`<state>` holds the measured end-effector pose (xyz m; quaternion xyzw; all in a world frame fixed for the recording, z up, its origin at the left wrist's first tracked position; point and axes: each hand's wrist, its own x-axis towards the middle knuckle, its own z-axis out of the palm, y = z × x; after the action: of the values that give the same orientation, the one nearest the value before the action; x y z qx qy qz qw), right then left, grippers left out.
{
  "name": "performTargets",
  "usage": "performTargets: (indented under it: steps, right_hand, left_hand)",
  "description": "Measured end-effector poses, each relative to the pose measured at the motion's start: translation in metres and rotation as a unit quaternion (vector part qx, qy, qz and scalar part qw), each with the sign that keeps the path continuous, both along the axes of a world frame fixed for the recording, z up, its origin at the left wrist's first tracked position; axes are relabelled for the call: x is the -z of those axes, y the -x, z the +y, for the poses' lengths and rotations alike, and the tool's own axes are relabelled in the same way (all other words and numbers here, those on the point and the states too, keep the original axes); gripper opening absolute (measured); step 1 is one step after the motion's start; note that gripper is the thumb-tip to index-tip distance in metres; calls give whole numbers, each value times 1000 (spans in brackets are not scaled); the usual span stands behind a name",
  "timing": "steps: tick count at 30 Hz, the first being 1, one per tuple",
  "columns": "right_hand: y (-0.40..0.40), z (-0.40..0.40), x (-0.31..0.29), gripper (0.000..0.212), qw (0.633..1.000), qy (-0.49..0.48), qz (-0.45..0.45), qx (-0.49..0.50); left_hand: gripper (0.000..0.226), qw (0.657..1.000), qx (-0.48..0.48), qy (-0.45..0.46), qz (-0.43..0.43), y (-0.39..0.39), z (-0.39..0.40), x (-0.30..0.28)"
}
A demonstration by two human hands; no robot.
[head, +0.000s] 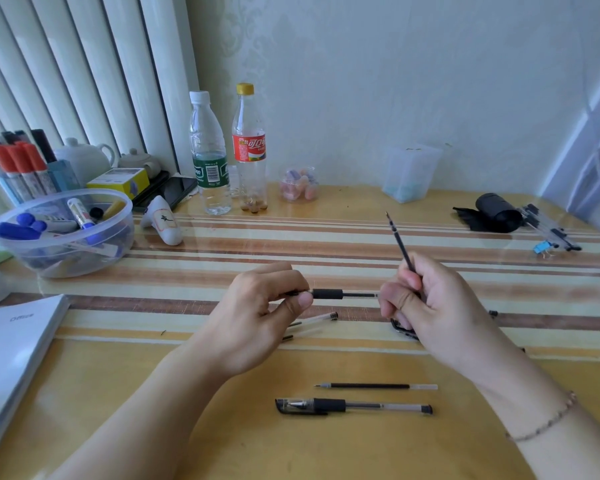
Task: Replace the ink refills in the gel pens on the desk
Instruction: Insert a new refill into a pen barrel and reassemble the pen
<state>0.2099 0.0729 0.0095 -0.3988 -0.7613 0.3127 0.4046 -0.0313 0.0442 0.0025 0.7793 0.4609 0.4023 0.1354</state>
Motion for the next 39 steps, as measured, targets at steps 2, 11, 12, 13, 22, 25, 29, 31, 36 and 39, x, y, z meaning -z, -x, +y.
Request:
performTargets:
  steps: [2, 11, 12, 13, 22, 25, 29, 31, 36, 39]
  right_hand:
    - [2, -1, 1, 34, 999, -30, -21, 18]
    - [8, -10, -5, 33, 998, -33, 25, 40]
    - [8, -9, -5, 31, 999, -15, 34, 36]
    - [8, -9, -4, 30, 999, -10, 31, 42]
    - [3, -3, -1, 31, 1000, 22, -4, 9]
    - [3, -1, -1, 33, 999, 7, -18, 28]
    - [3, -3, -3, 40, 1000, 18, 5, 14]
    - [3, -3, -1, 34, 999, 32, 17, 16]
    - [3, 3, 3, 39, 999, 16, 4, 48]
    - [2, 0, -1, 41, 999, 17, 15, 28]
  left_hand:
    - [24, 1000, -3, 3, 2, -1, 0, 0]
    - [31, 999, -29, 7, -35, -2, -1, -3]
    - [32, 999, -25, 5, -35, -2, -1, -3]
    - [32, 999, -21, 6, -34, -2, -1, -3]
    - [30, 998, -31, 7, -48, 0, -1, -4]
    - [28, 999, -32, 8, -39, 0, -1, -4]
    - [30, 998, -37, 11, -46, 1, 0, -4]
    - [31, 998, -37, 12, -47, 0, 0, -4]
    - [28, 998, -44, 16, -48, 1, 0, -4]
    - [27, 998, -46, 16, -48, 1, 1, -3]
